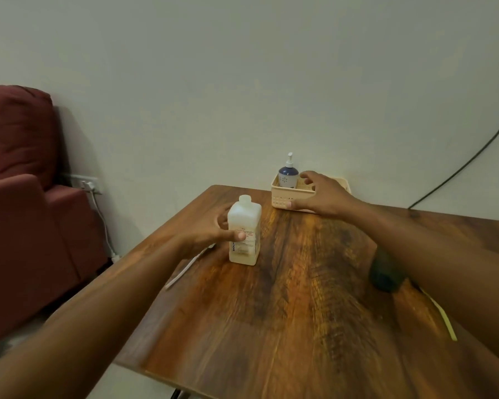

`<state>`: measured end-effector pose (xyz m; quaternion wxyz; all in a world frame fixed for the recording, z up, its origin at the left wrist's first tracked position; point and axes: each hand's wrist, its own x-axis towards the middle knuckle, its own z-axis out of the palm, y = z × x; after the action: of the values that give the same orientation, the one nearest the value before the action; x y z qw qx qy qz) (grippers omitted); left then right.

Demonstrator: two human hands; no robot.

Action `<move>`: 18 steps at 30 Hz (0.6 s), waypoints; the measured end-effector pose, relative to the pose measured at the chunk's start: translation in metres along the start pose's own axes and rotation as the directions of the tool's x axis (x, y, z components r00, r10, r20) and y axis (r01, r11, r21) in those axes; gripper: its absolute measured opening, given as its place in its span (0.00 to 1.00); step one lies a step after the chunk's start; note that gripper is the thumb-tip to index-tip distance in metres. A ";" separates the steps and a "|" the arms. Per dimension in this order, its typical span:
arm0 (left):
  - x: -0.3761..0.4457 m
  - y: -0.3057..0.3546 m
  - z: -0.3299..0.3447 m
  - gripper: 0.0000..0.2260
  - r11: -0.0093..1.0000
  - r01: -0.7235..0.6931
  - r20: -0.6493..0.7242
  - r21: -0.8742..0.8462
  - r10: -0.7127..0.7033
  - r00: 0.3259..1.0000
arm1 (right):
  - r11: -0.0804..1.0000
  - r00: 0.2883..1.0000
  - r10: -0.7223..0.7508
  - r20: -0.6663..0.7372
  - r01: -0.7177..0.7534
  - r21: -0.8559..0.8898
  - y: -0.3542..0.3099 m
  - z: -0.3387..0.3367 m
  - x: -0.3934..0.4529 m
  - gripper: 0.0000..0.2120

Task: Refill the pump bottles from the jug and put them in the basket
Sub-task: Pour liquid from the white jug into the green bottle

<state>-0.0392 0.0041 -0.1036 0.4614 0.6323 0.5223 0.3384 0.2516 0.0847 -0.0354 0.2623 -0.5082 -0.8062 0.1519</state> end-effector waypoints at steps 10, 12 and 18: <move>0.028 -0.016 0.025 0.36 0.989 -0.033 -0.005 -0.144 0.032 0.999 | 0.996 0.993 0.071 -0.092 -0.065 0.058 0.050 -0.073 -0.046 0.46; 0.030 -0.018 0.024 0.37 0.990 -0.048 -0.014 -0.133 0.047 0.999 | 0.992 0.990 0.097 -0.099 -0.089 0.084 0.063 -0.082 -0.055 0.46; 0.031 -0.013 0.035 0.39 0.990 -0.053 -0.017 -0.127 0.052 0.999 | 0.956 0.971 0.223 -0.090 -0.200 0.213 0.101 -0.096 -0.090 0.51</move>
<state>-0.0050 0.0269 -0.1293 0.4883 0.6126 0.4859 0.3875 0.4133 0.0463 -0.0327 0.3401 -0.5701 -0.7113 0.2310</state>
